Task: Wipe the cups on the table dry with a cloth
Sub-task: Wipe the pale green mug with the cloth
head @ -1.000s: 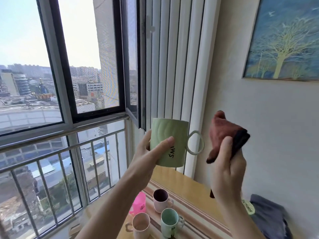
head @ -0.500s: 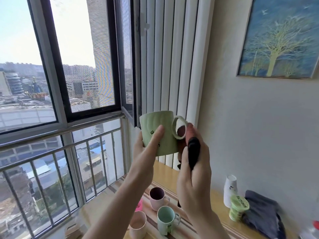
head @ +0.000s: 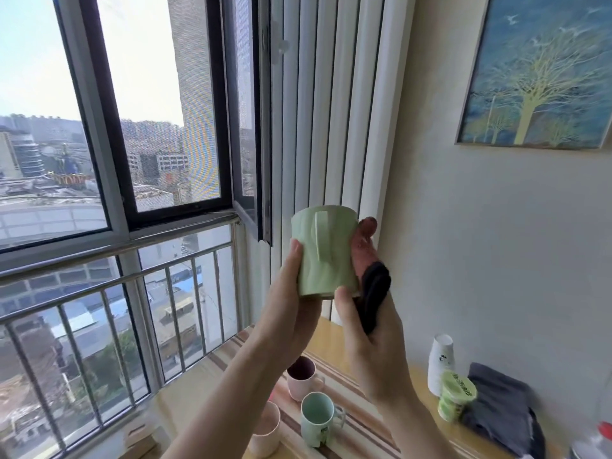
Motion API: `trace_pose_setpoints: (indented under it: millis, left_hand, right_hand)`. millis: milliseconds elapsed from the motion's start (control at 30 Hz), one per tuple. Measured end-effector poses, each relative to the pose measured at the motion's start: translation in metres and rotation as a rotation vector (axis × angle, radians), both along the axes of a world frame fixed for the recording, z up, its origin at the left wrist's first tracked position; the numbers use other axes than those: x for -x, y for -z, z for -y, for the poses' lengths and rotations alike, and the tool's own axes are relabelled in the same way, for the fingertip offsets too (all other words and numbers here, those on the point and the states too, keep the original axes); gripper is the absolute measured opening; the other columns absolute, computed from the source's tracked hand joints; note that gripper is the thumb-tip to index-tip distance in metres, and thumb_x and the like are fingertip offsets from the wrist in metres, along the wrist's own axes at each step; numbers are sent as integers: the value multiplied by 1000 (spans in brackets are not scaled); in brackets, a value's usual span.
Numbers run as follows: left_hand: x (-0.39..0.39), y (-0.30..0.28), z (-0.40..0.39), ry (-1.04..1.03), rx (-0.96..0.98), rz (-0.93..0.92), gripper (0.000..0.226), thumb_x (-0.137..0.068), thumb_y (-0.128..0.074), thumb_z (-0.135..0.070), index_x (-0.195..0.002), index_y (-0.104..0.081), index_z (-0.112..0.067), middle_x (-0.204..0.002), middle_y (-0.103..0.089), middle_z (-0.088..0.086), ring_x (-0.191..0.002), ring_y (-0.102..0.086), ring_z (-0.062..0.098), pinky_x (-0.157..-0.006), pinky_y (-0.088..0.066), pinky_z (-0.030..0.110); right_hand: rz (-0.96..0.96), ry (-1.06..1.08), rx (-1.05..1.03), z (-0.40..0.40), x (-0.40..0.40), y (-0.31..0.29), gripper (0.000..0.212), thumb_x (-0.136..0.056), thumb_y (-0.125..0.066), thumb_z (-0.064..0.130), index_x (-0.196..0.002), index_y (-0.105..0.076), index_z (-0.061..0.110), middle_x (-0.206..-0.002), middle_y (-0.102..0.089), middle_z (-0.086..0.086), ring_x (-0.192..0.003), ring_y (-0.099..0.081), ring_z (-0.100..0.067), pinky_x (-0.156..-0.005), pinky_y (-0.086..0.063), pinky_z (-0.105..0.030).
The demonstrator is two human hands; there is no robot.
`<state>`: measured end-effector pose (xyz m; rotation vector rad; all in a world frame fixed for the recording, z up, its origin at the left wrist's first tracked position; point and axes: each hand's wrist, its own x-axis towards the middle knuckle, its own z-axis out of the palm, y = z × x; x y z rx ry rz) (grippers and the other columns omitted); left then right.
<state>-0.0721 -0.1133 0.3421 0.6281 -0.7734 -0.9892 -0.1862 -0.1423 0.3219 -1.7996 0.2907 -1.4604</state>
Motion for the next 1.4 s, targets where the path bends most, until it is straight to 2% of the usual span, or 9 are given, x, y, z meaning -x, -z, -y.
trace_pose_setpoints:
  millis: [133,267,433,633,767,933,1000,1167,1400]
  left_hand:
    - [-11,6,4,-36,-54,86,53,-105,-47,-42,-142,-53,-5,-131,-61,25,-113,-58,26,-97,-53,36]
    - [-8,12,7,-4,-112,138,44,-112,-34,-31,-139,-56,-4,-124,-68,18,-108,-65,22,-100,-54,36]
    - [-5,2,7,-105,-142,310,33,-111,-39,-24,-136,-59,-23,-131,-70,8,-113,-69,11,-87,-56,22]
    - [0,-10,-8,-34,-215,385,79,-78,-56,-79,-138,-58,-28,-127,-71,7,-108,-70,18,-89,-56,36]
    - [3,-6,-6,-185,-167,318,73,-67,-90,-47,-128,-58,-26,-117,-75,13,-98,-75,19,-81,-63,35]
    - [-4,-4,-5,-70,-115,112,49,-67,-79,-27,-114,-64,-29,-88,-81,4,-76,-77,16,-60,-65,32]
    - [-4,1,-6,-1,-108,137,45,-73,-86,-17,-112,-67,-27,-92,-80,9,-81,-77,21,-65,-65,34]
    - [-4,0,-6,64,-29,125,46,-76,-76,-4,-117,-63,-21,-104,-76,16,-94,-76,27,-73,-65,35]
    - [-7,7,-4,19,-57,101,56,-74,-79,-9,-124,-54,-9,-93,-78,12,-86,-77,24,-67,-63,29]
  right_hand:
    - [-3,76,-9,-4,7,4,47,-94,-43,42,-138,-41,59,-155,-43,13,-145,-36,-2,-119,-31,-32]
    - [12,114,-107,13,7,-12,59,-86,-48,53,-143,-46,36,-145,-54,12,-136,-48,-3,-113,-41,-30]
    - [-31,185,-2,13,0,1,65,-86,-63,43,-139,-32,63,-158,-33,16,-147,-28,3,-120,-30,-29]
    - [-107,257,77,15,-1,16,70,-88,-59,46,-150,-27,46,-162,-25,10,-150,-24,-2,-119,-33,-32]
    - [-93,244,156,6,0,22,64,-90,-56,33,-151,-36,31,-163,-24,3,-150,-26,-6,-118,-36,-32]
    - [39,125,-57,-4,4,40,58,-89,-53,35,-147,-43,34,-155,-43,9,-144,-38,-5,-118,-35,-31]
    - [62,64,-240,0,5,28,56,-88,-51,45,-141,-51,26,-137,-60,12,-130,-53,-4,-114,-42,-43]
    - [33,-30,-242,11,13,-1,39,-89,-59,34,-126,-62,22,-116,-74,6,-112,-68,-9,-99,-55,-34]
    - [51,-35,-231,2,10,19,70,-85,-55,44,-150,-38,23,-147,-54,2,-137,-51,-16,-114,-40,-50]
